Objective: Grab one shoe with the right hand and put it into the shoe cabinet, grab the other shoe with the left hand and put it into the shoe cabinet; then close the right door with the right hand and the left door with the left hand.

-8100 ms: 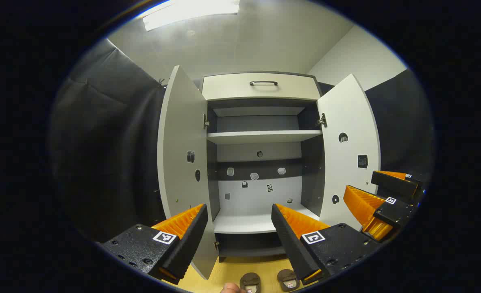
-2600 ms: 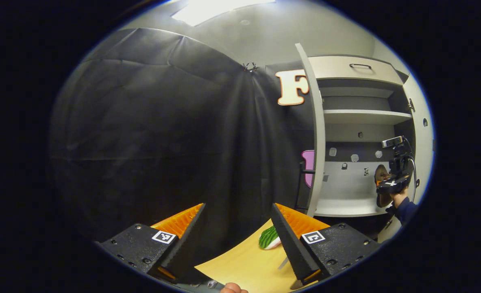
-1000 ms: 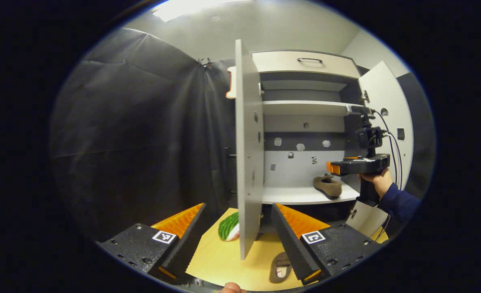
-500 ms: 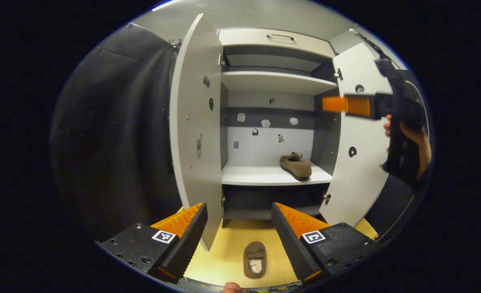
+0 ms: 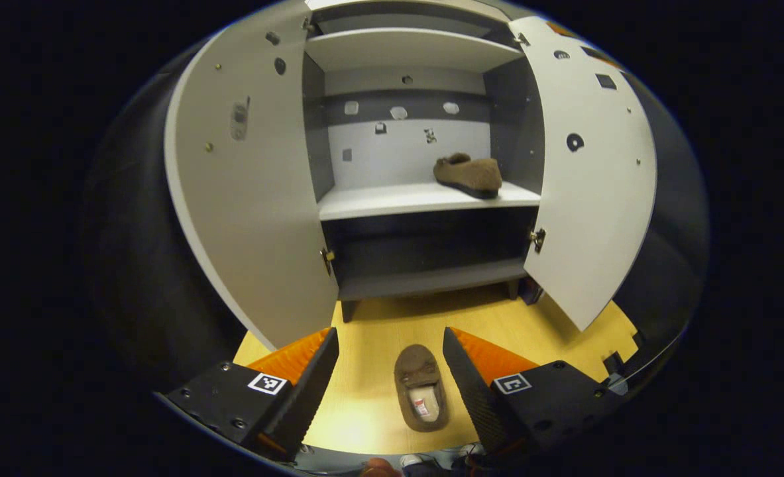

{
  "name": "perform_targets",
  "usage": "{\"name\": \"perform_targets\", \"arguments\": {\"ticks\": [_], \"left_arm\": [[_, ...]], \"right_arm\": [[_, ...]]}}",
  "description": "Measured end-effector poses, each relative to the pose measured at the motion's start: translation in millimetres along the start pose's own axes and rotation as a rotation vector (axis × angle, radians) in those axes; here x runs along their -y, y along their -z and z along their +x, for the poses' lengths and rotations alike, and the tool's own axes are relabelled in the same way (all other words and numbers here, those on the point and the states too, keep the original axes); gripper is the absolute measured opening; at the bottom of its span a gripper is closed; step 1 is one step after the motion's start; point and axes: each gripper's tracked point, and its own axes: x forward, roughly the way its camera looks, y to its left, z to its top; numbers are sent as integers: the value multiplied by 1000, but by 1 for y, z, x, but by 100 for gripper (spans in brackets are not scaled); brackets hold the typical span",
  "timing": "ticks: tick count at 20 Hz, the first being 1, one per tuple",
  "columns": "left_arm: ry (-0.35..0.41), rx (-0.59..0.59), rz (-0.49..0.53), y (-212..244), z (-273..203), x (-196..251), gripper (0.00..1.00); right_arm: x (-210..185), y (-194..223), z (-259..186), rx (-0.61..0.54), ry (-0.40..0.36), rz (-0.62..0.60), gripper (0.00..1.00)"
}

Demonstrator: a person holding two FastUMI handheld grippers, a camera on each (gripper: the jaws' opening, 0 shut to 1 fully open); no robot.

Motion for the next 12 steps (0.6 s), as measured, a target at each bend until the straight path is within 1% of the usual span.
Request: {"name": "perform_targets", "arguments": {"ticks": [3,5,8,11,12], "left_arm": [[53,-101,-14,43,29,10,98],[66,-180,-17,75,41,12,97],[85,-278,-8,119,59,12,97],[98,-389,-29,159,74,14,96],[93,-412,-45,168,79,12,93]], "right_arm": [[19,-7,-10,31,60,-55,92],[24,-7,-19,28,85,-53,92],[46,-14,-31,35,145,-68,92],[61,-21,-39,35,189,-81,93],[67,-20,-40,31,202,-85,94]]}}
